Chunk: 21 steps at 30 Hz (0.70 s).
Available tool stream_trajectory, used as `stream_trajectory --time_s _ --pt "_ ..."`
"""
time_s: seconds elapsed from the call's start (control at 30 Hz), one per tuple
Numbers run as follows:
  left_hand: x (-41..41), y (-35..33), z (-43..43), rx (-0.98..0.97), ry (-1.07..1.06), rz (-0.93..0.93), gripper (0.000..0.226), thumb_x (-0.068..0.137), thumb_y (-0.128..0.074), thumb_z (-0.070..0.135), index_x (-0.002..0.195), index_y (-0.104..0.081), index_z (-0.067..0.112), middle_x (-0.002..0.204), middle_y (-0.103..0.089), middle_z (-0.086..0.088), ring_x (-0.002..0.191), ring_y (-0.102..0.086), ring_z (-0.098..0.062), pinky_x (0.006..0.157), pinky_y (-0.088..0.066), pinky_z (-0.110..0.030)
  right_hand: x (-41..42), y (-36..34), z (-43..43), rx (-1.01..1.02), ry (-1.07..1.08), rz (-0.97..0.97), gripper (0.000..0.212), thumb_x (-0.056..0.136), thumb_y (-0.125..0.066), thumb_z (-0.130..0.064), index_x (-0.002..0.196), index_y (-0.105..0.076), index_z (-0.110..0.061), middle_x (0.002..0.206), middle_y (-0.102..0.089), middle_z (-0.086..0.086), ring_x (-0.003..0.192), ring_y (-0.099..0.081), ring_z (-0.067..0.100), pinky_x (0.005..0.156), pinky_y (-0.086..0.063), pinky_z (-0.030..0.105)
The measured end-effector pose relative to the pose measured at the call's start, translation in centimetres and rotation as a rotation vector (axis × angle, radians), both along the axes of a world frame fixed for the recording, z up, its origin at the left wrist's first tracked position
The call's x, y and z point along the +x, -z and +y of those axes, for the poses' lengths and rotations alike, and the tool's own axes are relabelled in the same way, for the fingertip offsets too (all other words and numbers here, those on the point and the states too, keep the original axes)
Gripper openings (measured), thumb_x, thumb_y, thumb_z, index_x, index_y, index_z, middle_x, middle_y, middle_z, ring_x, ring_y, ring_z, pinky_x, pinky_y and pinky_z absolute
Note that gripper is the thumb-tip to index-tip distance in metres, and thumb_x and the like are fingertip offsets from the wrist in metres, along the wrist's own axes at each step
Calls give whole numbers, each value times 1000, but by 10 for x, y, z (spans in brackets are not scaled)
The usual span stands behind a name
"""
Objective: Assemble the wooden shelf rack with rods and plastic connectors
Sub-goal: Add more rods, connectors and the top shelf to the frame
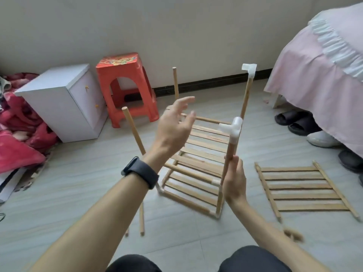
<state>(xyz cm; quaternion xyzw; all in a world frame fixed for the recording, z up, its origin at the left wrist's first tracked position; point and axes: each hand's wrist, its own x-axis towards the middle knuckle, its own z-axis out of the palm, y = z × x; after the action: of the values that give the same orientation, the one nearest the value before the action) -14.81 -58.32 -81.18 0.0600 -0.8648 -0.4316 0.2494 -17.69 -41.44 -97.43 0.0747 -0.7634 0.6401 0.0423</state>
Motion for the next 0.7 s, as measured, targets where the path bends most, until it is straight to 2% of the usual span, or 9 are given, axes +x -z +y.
stream_trajectory --time_s 0.07,0.13,0.2,0.27,0.33,0.47,0.53,0.6,0.7 --pt "7 0 -40 -273 -368 150 40 95 -58 40 134 -57 28 137 -50 0 127 -43 -16 108 -42 -47 4 4 6 96 -21 134 52 95 -20 -69 111 -51 -31 104 -60 -1 96 -58 13 78 -45 28" --pt "13 0 -81 -372 -551 91 52 92 -58 47 141 -48 30 152 -34 -3 139 -33 -23 114 -34 -49 0 13 14 249 -62 245 45 100 -28 -64 114 -52 -28 103 -59 -7 95 -55 4 77 -46 25" --pt "14 0 -112 -215 -502 -78 62 94 -60 46 149 -36 33 158 -23 -5 139 -36 -24 116 -33 -48 -8 23 22 394 -115 291 25 105 -36 -52 103 -49 -30 91 -55 -13 85 -54 3 68 -44 26" --pt "12 2 -129 35 -367 -213 63 97 -61 41 153 -33 30 157 -31 -7 135 -45 -21 116 -36 -42 -18 27 29 513 -146 374 18 105 -38 -46 95 -43 -32 80 -49 -15 73 -50 3 59 -40 26" --pt "10 4 -137 139 -289 -267 54 100 -59 39 150 -42 25 150 -44 -4 136 -46 -21 116 -37 -41 -28 25 33 590 -124 416 22 104 -35 -48 92 -41 -31 77 -46 -15 68 -47 2 54 -35 23" --pt "9 0 -130 190 -289 -212 35 100 -58 36 133 -59 24 129 -61 2 121 -57 -19 103 -46 -36 -58 19 39 675 57 158 47 103 -24 -60 105 -51 -21 89 -56 2 76 -55 20 56 -38 30" --pt "12 -1 -113 114 -256 -222 27 99 -60 33 125 -65 26 123 -64 2 114 -61 -16 94 -47 -29 -81 12 42 591 109 -120 50 106 -27 -54 122 -51 -13 105 -63 13 95 -63 34 73 -49 41" --pt "16 0 -86 37 -197 -207 21 98 -62 28 117 -70 27 119 -66 1 106 -63 -11 90 -51 -28 -99 -1 45 415 163 -324 51 107 -39 -44 141 -39 -6 129 -61 20 116 -59 41 91 -49 46" --pt "25 -1 -42 131 -6 -172 19 95 -66 26 113 -73 23 110 -73 2 101 -69 -13 96 -55 -42 -84 -13 46 367 31 -329 72 100 -53 -48 154 -20 -13 152 -45 14 131 -51 36 100 -46 44"
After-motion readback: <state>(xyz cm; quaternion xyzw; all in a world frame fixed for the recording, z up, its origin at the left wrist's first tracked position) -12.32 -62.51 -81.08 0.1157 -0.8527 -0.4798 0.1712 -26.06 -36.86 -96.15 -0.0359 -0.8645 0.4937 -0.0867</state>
